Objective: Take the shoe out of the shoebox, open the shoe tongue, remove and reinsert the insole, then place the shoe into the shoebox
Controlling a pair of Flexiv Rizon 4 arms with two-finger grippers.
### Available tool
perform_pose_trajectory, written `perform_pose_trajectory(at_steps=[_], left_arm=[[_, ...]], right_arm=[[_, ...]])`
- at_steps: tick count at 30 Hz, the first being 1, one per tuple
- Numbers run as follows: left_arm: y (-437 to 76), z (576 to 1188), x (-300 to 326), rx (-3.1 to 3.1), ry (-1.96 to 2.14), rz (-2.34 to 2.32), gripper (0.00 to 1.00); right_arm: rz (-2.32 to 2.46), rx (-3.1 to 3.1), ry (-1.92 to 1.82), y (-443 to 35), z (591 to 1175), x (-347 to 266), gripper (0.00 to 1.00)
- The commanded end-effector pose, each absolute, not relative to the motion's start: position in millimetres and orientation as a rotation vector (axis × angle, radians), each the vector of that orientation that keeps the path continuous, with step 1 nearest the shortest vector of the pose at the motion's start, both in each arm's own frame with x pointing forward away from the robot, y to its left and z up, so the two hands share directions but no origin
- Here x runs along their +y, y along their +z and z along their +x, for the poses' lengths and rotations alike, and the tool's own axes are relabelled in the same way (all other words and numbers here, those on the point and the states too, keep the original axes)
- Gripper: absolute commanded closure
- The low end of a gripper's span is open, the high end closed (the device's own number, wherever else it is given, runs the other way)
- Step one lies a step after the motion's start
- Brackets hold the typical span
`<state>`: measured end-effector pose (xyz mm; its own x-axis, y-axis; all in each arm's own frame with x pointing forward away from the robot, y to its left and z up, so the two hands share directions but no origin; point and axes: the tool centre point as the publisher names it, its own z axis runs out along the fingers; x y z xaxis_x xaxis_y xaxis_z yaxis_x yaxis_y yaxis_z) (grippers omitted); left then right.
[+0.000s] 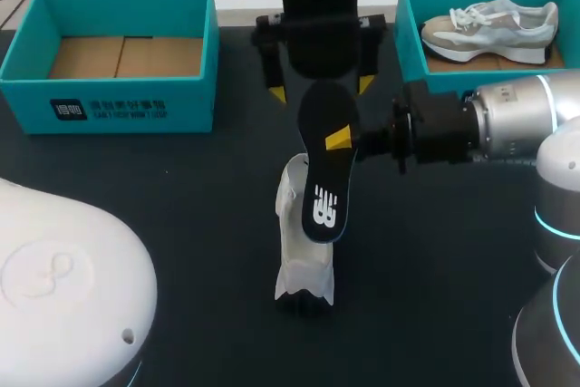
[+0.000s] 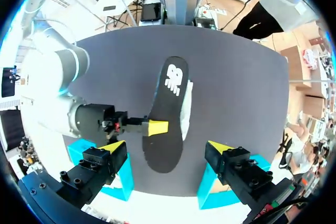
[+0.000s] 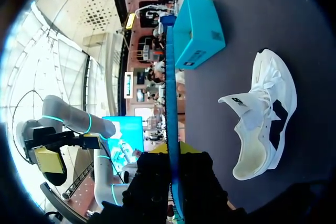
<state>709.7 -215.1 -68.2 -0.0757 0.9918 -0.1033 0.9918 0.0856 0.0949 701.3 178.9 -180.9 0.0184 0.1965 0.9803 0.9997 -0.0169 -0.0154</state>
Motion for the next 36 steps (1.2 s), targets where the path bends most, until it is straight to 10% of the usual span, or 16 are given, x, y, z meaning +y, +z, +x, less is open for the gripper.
perform_pose_trajectory(at_steps=[1, 36], left_arm=[[-77, 710, -198, 2.030, -0.262, 1.996, 0.00], [-77, 719, -146, 1.581, -1.021, 1.329, 0.00]], right_arm=[[-1.381, -1.332, -1.114, -179, 697, 175, 1.00], [-1.374, -1.313, -1.140, -177, 687, 167, 1.00]])
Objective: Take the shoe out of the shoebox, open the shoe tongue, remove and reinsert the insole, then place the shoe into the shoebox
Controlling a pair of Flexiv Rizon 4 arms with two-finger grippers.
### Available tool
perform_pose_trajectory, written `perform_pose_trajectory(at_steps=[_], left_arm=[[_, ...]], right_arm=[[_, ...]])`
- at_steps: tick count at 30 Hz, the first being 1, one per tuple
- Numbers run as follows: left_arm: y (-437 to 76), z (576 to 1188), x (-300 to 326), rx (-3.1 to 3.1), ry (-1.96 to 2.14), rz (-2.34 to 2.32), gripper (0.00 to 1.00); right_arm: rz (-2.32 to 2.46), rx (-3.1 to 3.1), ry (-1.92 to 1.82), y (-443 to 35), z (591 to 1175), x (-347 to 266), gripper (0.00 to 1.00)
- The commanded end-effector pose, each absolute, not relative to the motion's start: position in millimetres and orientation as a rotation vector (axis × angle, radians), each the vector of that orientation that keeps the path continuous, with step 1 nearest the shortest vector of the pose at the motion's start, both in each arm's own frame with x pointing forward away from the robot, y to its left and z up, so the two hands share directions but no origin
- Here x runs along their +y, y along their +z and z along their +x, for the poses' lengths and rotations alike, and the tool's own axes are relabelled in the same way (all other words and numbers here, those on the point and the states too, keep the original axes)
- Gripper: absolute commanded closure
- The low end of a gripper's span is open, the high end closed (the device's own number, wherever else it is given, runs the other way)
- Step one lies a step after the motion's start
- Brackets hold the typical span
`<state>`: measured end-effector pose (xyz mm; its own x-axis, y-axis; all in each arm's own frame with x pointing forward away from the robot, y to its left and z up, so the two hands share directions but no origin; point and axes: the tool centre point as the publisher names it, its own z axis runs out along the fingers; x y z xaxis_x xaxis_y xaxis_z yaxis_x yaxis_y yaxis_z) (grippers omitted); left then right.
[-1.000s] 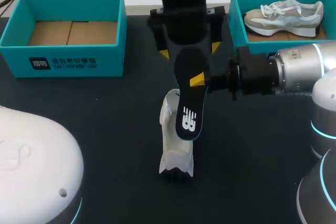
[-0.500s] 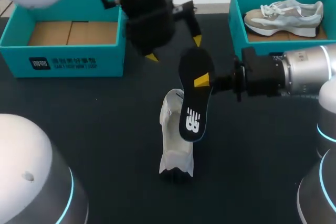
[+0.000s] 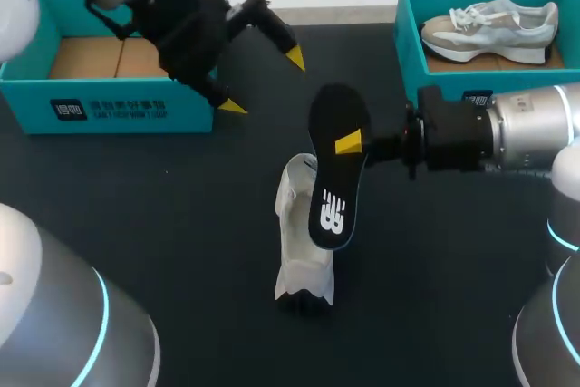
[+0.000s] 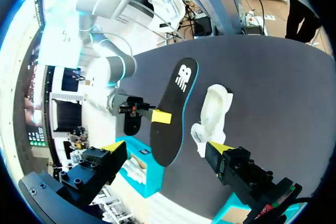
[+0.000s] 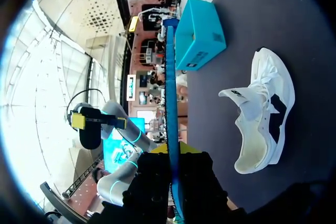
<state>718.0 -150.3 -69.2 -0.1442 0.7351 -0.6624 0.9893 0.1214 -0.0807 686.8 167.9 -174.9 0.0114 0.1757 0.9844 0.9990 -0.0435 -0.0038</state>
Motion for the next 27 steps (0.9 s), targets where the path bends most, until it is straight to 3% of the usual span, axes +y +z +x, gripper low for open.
perform_pose_trajectory(at_steps=[1, 27], left_arm=[[-77, 719, -146, 1.581, -1.021, 1.329, 0.00], [-122, 730, -156, 1.391, -1.087, 1.231, 0.00]], right_arm=[[-1.374, -1.312, -1.138, -179, 687, 167, 1.00], [-1.287, -1.215, -1.229, -143, 693, 166, 1.00]])
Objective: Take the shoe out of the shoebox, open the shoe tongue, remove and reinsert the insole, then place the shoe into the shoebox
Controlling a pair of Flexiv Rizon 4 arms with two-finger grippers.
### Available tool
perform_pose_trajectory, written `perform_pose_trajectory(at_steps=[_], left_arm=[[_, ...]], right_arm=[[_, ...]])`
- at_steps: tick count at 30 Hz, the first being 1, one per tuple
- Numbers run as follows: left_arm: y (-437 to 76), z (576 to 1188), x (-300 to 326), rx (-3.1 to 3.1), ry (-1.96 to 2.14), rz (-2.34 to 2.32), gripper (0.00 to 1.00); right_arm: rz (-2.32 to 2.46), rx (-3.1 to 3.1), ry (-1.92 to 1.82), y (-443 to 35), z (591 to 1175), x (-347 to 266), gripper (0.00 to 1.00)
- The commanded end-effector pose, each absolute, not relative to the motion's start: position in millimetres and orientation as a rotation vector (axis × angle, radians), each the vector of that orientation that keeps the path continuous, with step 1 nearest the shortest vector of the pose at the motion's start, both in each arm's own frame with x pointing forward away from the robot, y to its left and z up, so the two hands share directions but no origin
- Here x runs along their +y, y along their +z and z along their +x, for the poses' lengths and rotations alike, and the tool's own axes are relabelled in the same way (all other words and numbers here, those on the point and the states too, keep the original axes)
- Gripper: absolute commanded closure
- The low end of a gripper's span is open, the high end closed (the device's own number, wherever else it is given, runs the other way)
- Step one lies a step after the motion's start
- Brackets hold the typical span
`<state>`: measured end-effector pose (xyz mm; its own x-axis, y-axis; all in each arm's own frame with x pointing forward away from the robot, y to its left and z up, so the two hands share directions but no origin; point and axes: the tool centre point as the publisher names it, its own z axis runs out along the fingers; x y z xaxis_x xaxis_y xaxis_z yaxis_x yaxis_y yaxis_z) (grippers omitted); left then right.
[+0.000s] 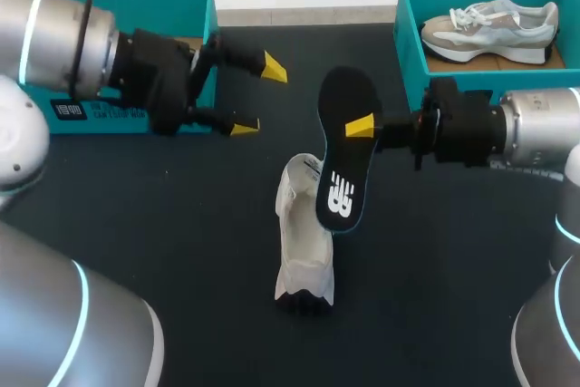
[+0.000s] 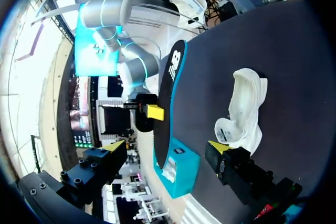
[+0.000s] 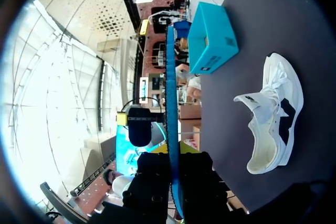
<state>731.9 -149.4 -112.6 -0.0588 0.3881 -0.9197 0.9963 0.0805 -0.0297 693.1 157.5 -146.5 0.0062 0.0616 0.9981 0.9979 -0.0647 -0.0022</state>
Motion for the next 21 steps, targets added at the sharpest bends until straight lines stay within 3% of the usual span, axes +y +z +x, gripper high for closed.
perform_pose_trajectory(at_steps=[1, 13, 21], left_arm=[[-124, 732, -160, 1.401, -1.084, 1.219, 0.00], [-132, 733, -192, 1.326, -1.125, 1.141, 0.02], [-137, 737, -209, 1.300, -1.142, 1.114, 0.40]], right_arm=[[-1.287, -1.213, -1.232, -143, 693, 168, 1.00], [-1.263, -1.206, -1.234, -141, 694, 185, 1.00], [-1.265, -1.212, -1.218, -141, 692, 191, 1.00]])
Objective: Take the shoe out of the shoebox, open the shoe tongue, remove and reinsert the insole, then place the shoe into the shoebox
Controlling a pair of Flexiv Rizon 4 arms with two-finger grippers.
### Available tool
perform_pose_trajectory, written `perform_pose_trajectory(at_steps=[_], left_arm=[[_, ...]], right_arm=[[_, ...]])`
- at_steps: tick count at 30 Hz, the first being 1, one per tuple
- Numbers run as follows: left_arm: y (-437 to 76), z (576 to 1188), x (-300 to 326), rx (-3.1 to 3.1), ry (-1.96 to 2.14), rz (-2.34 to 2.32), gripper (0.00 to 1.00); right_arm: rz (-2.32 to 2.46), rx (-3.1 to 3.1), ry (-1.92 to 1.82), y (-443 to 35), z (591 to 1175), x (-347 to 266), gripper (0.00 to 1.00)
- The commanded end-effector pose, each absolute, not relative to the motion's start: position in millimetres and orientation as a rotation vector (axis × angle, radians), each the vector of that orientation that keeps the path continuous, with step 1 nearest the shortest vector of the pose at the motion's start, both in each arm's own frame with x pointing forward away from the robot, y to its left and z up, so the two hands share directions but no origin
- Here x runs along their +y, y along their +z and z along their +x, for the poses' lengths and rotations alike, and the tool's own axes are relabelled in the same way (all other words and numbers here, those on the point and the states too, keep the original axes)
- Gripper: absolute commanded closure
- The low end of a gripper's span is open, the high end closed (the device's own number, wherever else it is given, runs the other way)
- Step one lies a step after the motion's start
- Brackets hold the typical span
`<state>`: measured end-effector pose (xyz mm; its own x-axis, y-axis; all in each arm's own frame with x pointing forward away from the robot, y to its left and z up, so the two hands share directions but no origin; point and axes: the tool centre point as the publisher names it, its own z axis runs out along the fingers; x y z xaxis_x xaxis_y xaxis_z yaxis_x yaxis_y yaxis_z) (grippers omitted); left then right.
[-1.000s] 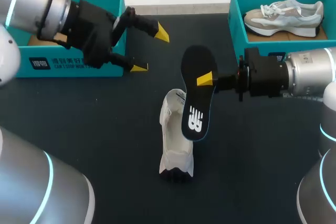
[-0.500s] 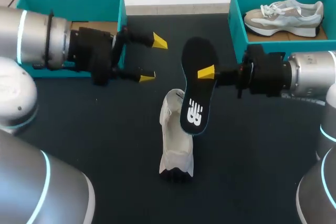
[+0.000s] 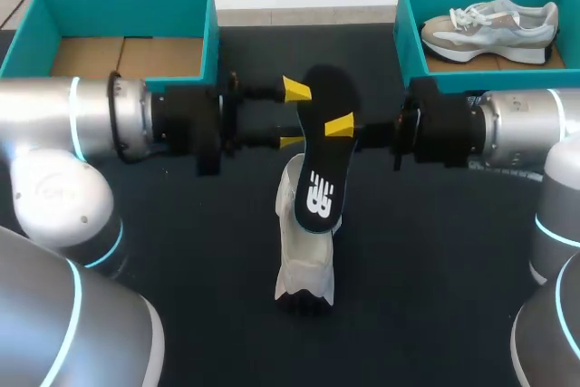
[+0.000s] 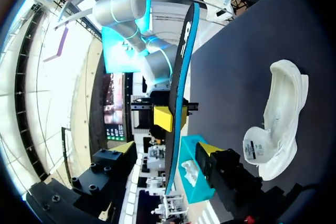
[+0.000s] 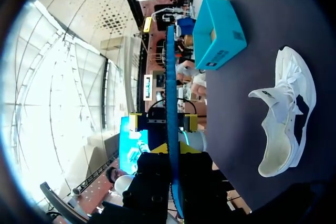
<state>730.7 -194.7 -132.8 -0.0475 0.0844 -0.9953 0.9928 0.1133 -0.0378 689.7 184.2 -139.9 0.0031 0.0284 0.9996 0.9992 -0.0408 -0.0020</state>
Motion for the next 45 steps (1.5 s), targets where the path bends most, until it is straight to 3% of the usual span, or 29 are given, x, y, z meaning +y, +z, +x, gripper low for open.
perform_pose_trajectory(at_steps=[1, 16, 21, 23, 25, 26, 27, 28, 45], left_arm=[[-137, 738, -210, 1.302, -1.143, 1.112, 0.47], [-143, 738, -225, 1.311, -1.160, 1.092, 0.64], [-146, 739, -226, 1.319, -1.158, 1.077, 0.84], [-147, 739, -228, 1.323, -1.161, 1.076, 1.00], [-149, 738, -230, 1.329, -1.167, 1.080, 1.00], [-149, 737, -231, 1.332, -1.170, 1.083, 1.00], [-150, 736, -230, 1.349, -1.177, 1.084, 1.00], [-151, 735, -230, 1.369, -1.191, 1.084, 1.00], [-146, 731, -184, 1.604, -1.331, 1.041, 1.00]], right_arm=[[-1.265, -1.212, -1.218, -141, 692, 192, 1.00], [-1.273, -1.213, -1.217, -141, 690, 193, 1.00], [-1.269, -1.210, -1.218, -142, 689, 195, 1.00], [-1.266, -1.210, -1.216, -143, 689, 196, 1.00], [-1.262, -1.211, -1.216, -143, 689, 196, 1.00], [-1.273, -1.231, -1.210, -143, 688, 196, 0.92], [-1.280, -1.249, -1.235, -143, 687, 193, 0.51], [-1.277, -1.260, -1.279, -142, 686, 190, 0.00], [-1.331, -1.557, -1.534, -143, 657, 117, 0.00]])
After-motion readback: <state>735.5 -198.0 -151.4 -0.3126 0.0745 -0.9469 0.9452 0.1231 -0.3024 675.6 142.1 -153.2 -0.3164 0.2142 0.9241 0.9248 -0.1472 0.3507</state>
